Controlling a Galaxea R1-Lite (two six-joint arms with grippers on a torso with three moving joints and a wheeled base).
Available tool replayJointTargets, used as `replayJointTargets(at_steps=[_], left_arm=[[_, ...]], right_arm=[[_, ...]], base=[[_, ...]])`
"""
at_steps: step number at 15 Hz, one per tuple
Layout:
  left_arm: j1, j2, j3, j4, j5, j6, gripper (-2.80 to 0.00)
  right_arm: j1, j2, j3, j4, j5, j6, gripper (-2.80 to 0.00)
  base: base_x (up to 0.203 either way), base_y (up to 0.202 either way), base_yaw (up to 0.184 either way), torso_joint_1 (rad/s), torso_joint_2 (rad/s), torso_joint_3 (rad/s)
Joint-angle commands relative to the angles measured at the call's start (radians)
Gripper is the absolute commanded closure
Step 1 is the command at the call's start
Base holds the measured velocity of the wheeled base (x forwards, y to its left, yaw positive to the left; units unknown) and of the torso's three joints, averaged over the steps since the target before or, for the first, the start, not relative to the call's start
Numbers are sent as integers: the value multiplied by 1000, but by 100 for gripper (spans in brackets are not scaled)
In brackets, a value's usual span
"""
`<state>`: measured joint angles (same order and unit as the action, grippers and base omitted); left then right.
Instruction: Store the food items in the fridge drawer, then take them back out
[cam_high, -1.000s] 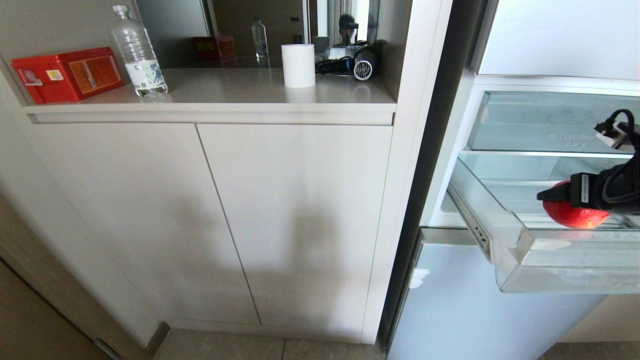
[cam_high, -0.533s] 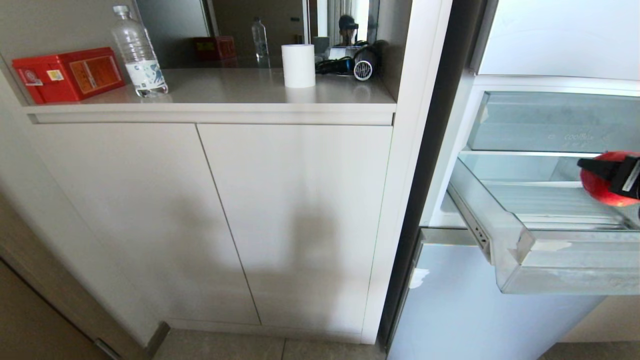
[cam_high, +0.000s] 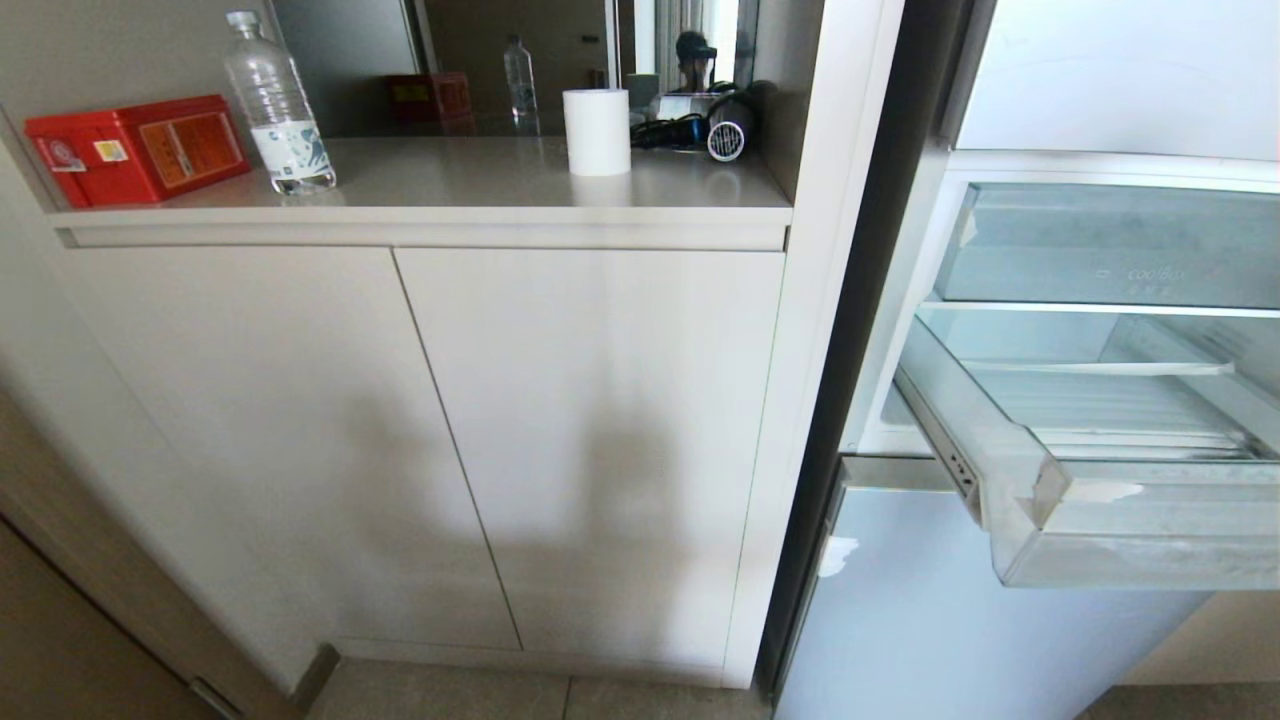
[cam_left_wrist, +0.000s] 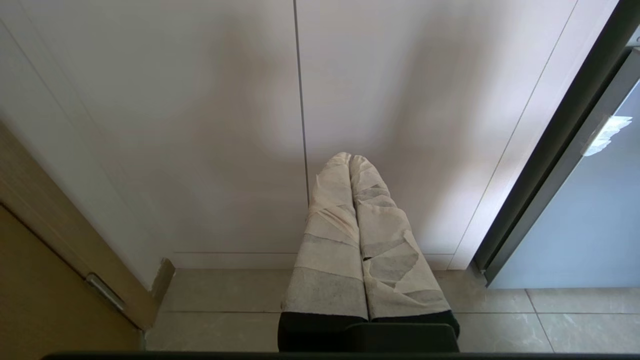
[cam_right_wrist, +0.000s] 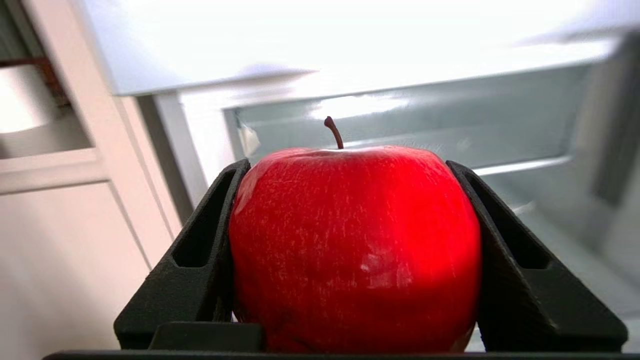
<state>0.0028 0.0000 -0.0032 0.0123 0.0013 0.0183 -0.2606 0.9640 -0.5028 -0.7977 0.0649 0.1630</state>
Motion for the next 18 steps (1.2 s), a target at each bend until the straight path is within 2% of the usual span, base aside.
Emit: replayJointTargets(at_steps=[1, 2, 4, 5, 6, 9, 13, 18], left_arm=[[0, 0, 0, 0, 0, 0, 0], [0, 0, 0, 0, 0, 0, 0], [0, 0, 0, 0, 0, 0, 0], [0, 0, 0, 0, 0, 0, 0], [0, 0, 0, 0, 0, 0, 0], [0, 0, 0, 0, 0, 0, 0], [0, 0, 0, 0, 0, -3, 0], [0, 0, 0, 0, 0, -3, 0]], right_arm=[[0, -335, 30, 169, 0, -56, 0], [0, -459, 34, 348, -3, -108, 0], [4, -639, 50, 813, -7, -191, 0], [13, -678, 83, 946, -6, -216, 0], [49, -688, 151, 1008, -5, -236, 0], [195, -722, 354, 923, 6, -285, 0], [240, -972, 472, 836, -3, -306, 0], [255, -966, 504, 805, -36, -280, 0]], base=[[0, 0, 0, 0, 0, 0], [0, 0, 0, 0, 0, 0], [0, 0, 0, 0, 0, 0], [0, 0, 0, 0, 0, 0], [0, 0, 0, 0, 0, 0], [0, 0, 0, 0, 0, 0], [0, 0, 0, 0, 0, 0], [0, 0, 0, 0, 0, 0]])
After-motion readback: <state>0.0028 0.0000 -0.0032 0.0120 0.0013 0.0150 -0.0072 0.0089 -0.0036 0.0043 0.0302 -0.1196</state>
